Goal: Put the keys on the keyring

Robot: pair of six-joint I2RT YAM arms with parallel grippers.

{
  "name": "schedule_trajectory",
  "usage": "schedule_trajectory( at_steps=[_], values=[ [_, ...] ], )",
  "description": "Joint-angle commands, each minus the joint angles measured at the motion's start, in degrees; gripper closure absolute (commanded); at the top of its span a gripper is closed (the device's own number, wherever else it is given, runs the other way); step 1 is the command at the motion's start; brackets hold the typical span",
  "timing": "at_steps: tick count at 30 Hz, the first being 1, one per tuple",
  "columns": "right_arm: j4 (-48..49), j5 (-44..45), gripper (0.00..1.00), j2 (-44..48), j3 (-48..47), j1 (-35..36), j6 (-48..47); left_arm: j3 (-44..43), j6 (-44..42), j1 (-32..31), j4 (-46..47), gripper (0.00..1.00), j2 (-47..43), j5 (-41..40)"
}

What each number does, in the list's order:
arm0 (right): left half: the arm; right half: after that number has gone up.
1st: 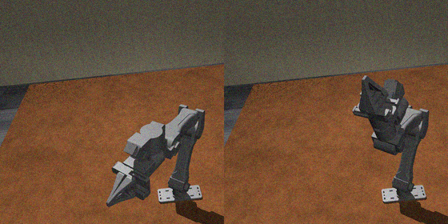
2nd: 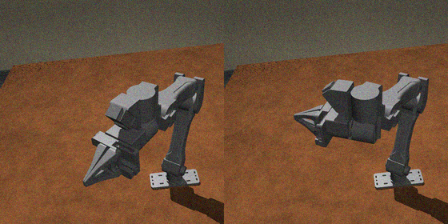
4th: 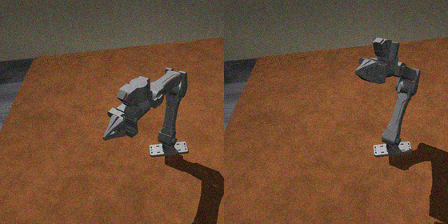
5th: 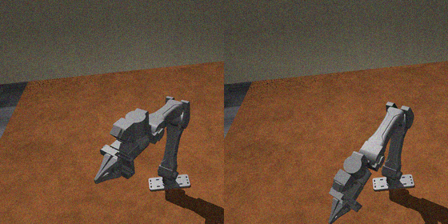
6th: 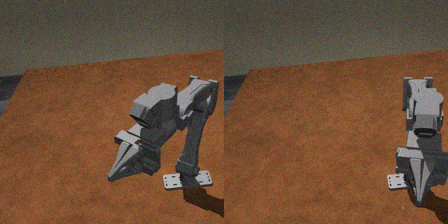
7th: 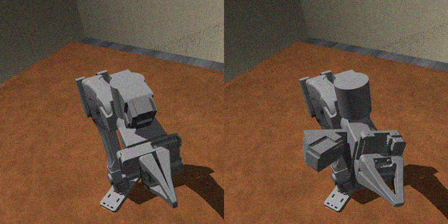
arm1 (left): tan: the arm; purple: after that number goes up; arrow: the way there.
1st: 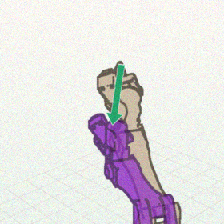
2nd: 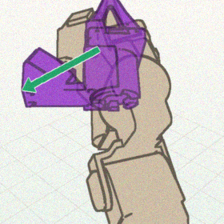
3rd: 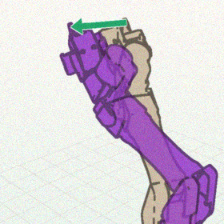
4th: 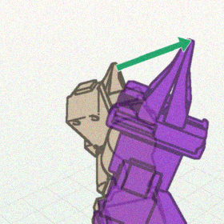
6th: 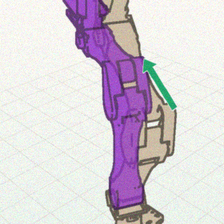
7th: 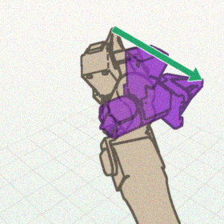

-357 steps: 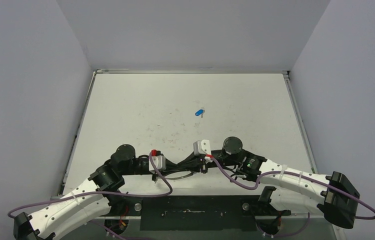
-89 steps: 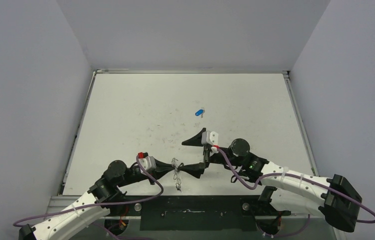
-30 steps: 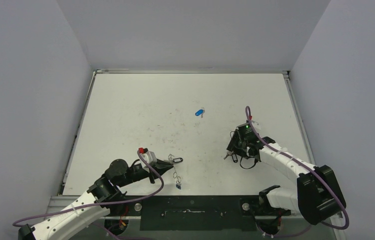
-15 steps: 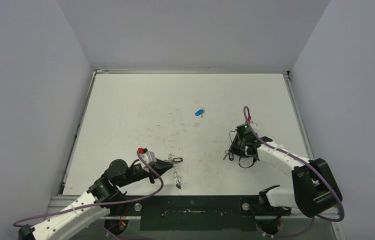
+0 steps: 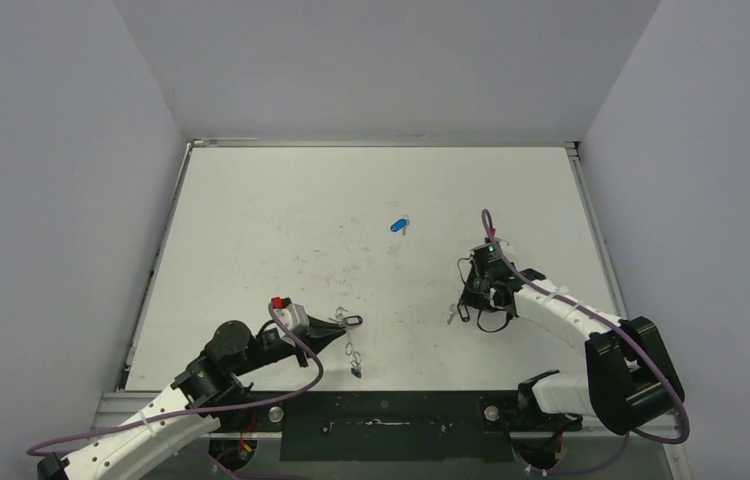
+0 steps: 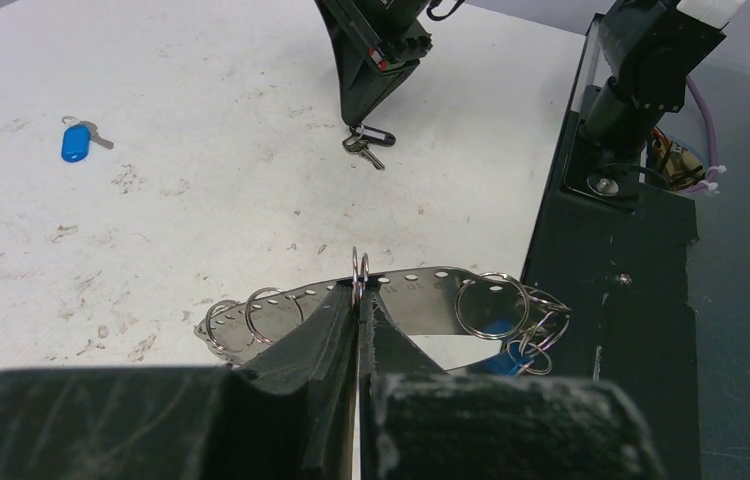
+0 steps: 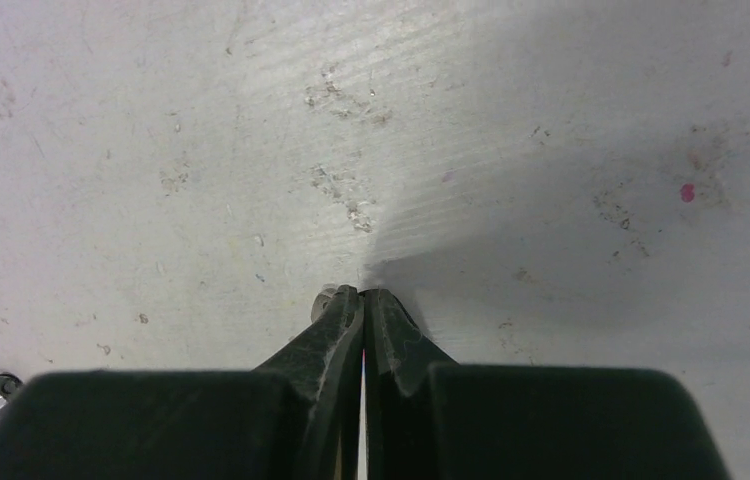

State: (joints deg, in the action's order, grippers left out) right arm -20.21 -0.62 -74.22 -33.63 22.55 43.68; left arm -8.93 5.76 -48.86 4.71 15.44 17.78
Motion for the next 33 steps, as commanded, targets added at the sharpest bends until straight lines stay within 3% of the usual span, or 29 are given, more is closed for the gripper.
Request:
schedule_trajectory(
  at_steps=[1,5,12,16,28,33],
  values=[
    [-1.8,-0.5,1.00,0.7,-4.5,1.6,-5.4,-1.0,0.0,0.0,2.2,1.00,-1.0,-0.2],
    [-4.3,3.1,1.00,1.3,-7.3,5.6,-10.4,-1.0,0.4,0.1,2.4,1.00,-0.7,-0.7],
    [-3.5,-2.8,1.00,3.2,-9.8,10.3,-18.8,-0.3,1.8,0.1,5.0,1.00,0.9,-0.3],
    [-3.2,-7.9,1.00,5.5,-11.2,11.1,-23.4,-0.1,2.2,0.1,6.2,1.00,2.3,-0.3],
    [-7.8,-9.2,1.00,13.8,-15.9,12.1,-30.6,-0.4,2.5,0.0,9.3,1.00,5.9,0.1],
    [-4.3,-14.0,1.00,17.2,-14.3,12.4,-31.3,-0.3,3.2,0.1,10.3,1.00,7.3,0.1]
  ],
)
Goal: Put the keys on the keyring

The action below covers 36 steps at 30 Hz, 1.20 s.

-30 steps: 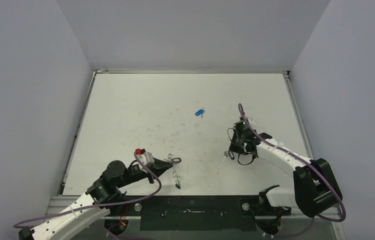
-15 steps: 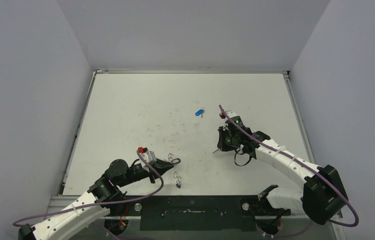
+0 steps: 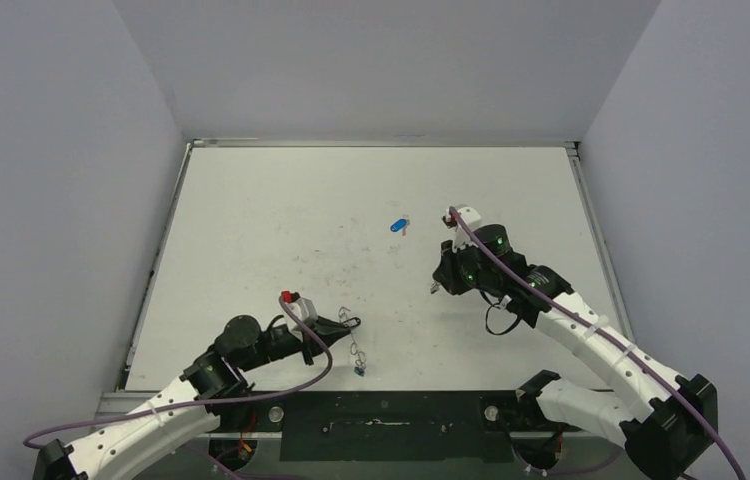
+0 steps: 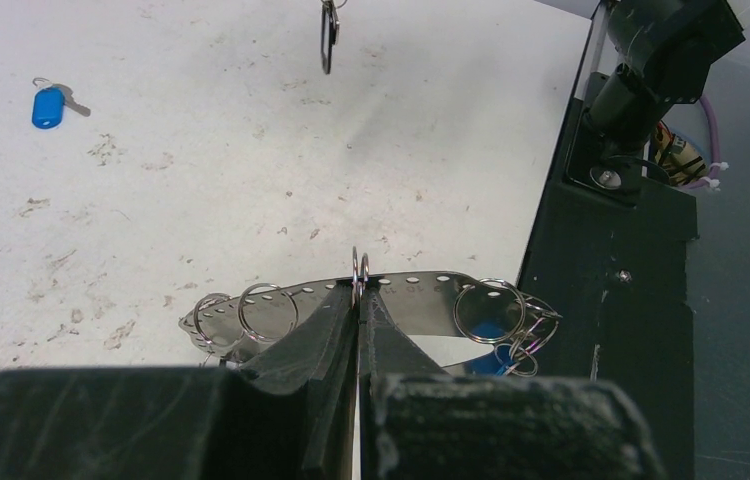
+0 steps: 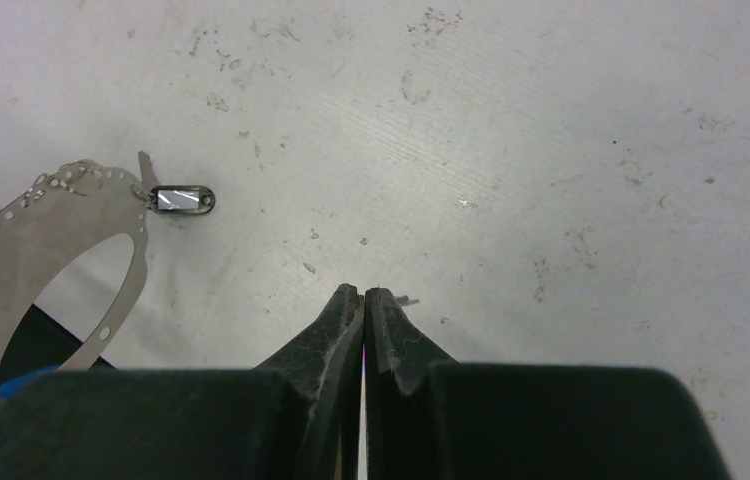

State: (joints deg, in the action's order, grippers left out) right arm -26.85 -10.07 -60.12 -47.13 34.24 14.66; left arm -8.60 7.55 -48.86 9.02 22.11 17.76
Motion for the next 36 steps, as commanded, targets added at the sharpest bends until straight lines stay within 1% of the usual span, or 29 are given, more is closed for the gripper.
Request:
schedule_trajectory(
  at_steps=[1,8,11,13,18,23,29,36],
  values=[
    [2.6,-6.1,1.00,3.1,-0.8,0.8,-2.8,-0.5,1.6,0.0,6.3,1.00,0.9,0.1],
    [6.0,-15.7,1.00,2.4,-0.9,2.7,-5.3,-0.7,2.4,0.0,8.6,1.00,2.4,0.1],
    [7.2,-17.0,1.00,2.5,-1.2,4.4,-6.6,-1.0,2.8,0.0,9.4,1.00,2.9,0.4],
    [7.9,-18.5,1.00,2.6,-1.7,5.8,-8.2,-0.8,2.9,0.0,11.3,1.00,3.3,2.0],
    [7.6,-18.9,1.00,2.0,-3.8,9.9,-11.9,-1.3,3.5,0.0,11.4,1.00,4.6,2.3],
    [7.1,-21.0,1.00,-1.5,-6.8,14.0,-14.1,-1.5,3.8,0.0,11.5,1.00,6.1,2.8],
    [7.1,-17.8,1.00,-5.5,-9.3,20.3,-16.9,-1.5,4.4,0.0,12.1,1.00,7.3,3.8],
    [7.8,-15.8,1.00,-9.0,-10.8,24.5,-18.0,-1.7,4.8,-0.1,12.5,1.00,8.2,5.1]
  ],
)
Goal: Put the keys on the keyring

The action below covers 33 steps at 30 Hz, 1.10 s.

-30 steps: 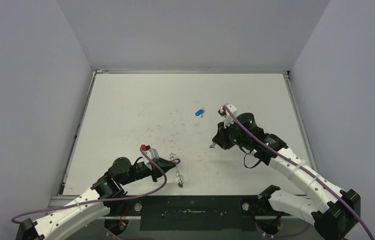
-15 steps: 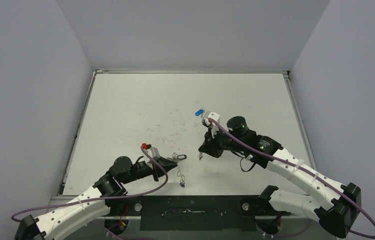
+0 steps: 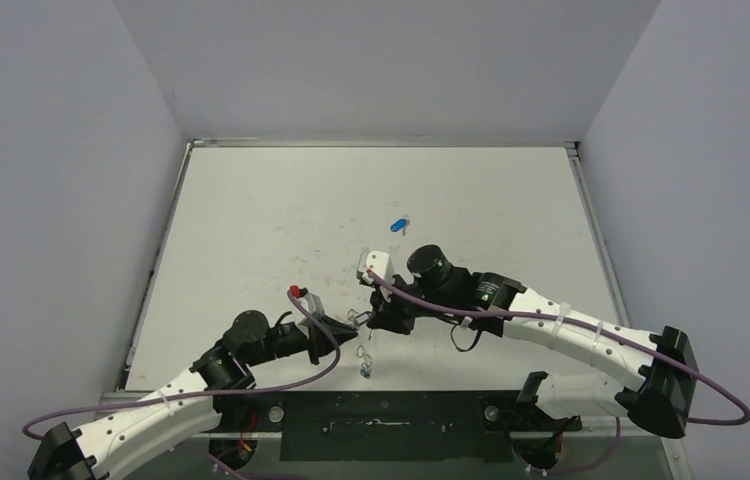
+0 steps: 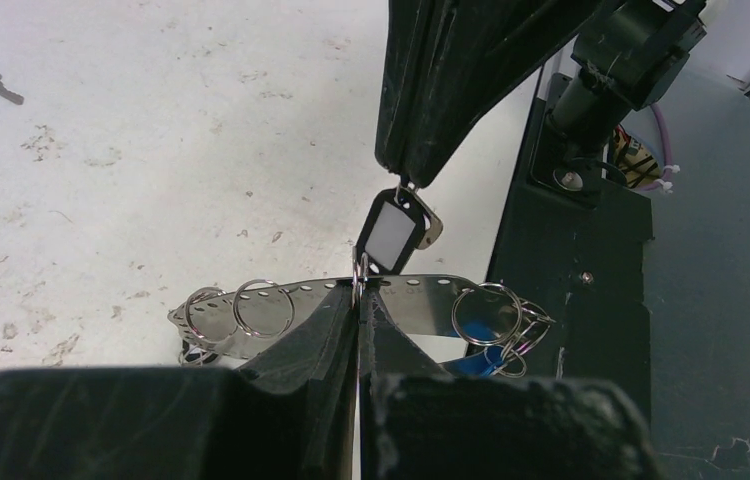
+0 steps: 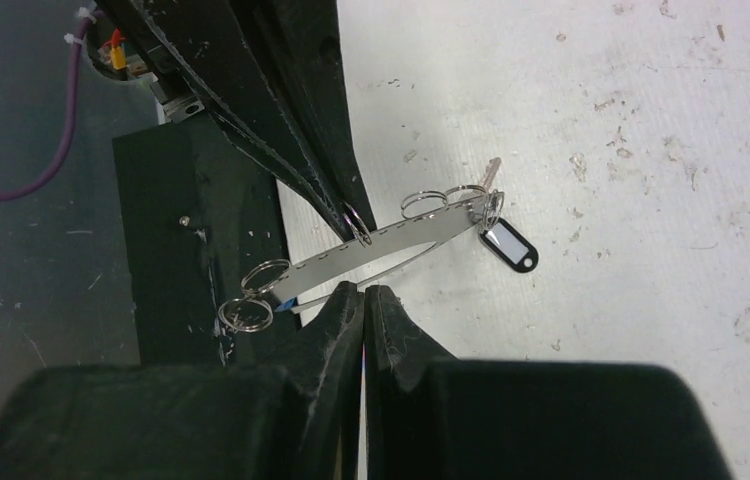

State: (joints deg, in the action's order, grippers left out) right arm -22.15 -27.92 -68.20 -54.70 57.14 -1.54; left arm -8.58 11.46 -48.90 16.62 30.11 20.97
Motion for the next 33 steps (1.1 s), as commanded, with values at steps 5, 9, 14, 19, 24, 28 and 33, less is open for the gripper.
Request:
schedule_trajectory(
  at_steps=[5,9,14,19,24,28,33],
  values=[
    [4.0,2.2,1.00,-2.3,-3.7,3.5,-1.7,-1.7,0.8,-0.1,5.6,1.00,1.3,2.3],
    [4.5,3.0,1.00,-3.2,-4.0,4.8,-1.7,-1.6,0.9,-0.1,6.4,1.00,1.9,2.8],
    [4.7,3.0,1.00,-4.5,-4.6,5.7,-1.7,-1.6,1.2,-0.1,7.1,1.00,2.5,3.1],
    [4.8,3.4,1.00,-5.6,-5.2,6.4,-1.8,-1.4,1.4,-0.1,7.5,1.00,2.5,3.3],
    [5.0,4.4,1.00,-6.7,-5.8,6.7,-1.7,-1.5,1.4,-0.1,7.5,1.00,2.5,3.6],
    [5.5,5.4,1.00,-6.8,-5.7,6.7,-1.2,-1.3,1.4,-0.1,7.5,1.00,2.6,3.7],
    [5.6,6.5,1.00,-6.9,-5.9,6.7,-1.0,-1.4,1.5,-0.1,7.5,1.00,2.5,3.9]
  ],
)
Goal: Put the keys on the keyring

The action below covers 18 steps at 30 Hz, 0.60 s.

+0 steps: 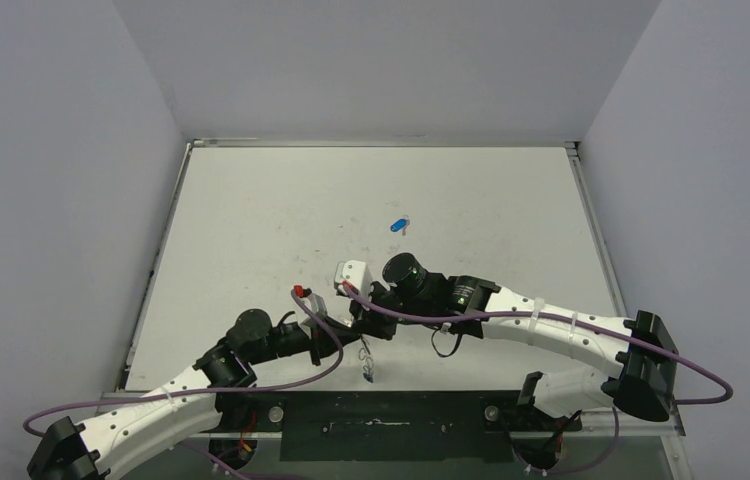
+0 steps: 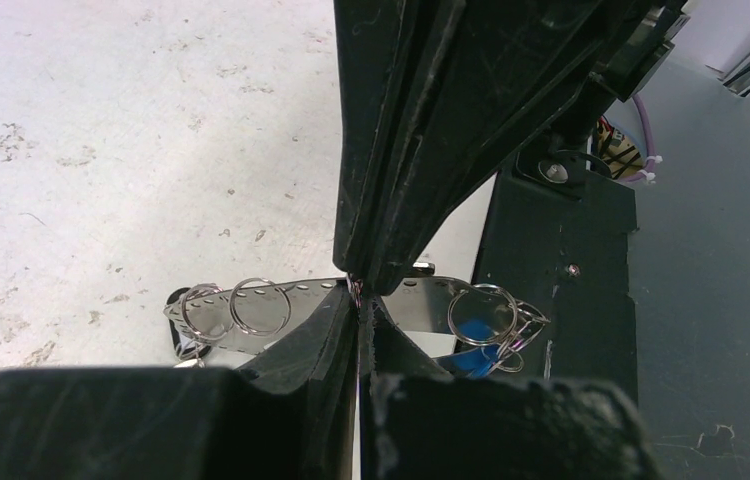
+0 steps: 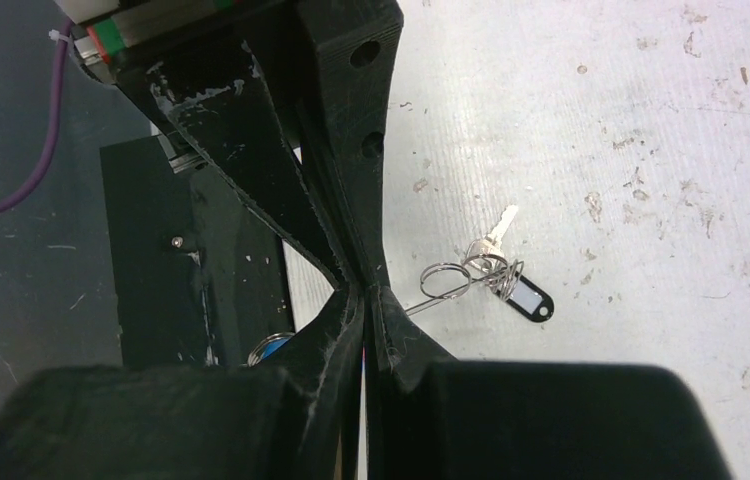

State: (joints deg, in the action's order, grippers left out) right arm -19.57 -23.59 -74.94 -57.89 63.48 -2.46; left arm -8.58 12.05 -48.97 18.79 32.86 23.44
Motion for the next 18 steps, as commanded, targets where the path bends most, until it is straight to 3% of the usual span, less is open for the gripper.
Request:
schedule_trajectory(
  at_steps=[1,18],
  values=[
    [3.1,2.5,1.00,0.0,-2.5,0.4,-0.1,-1.4,0.9,-0.1,5.3,1.00,-0.2,1.4],
    [3.1,9.8,1.00,1.2,-0.7,1.0,-0.3,-1.4,1.7,-0.1,5.1,1.00,-1.2,1.1]
  ],
)
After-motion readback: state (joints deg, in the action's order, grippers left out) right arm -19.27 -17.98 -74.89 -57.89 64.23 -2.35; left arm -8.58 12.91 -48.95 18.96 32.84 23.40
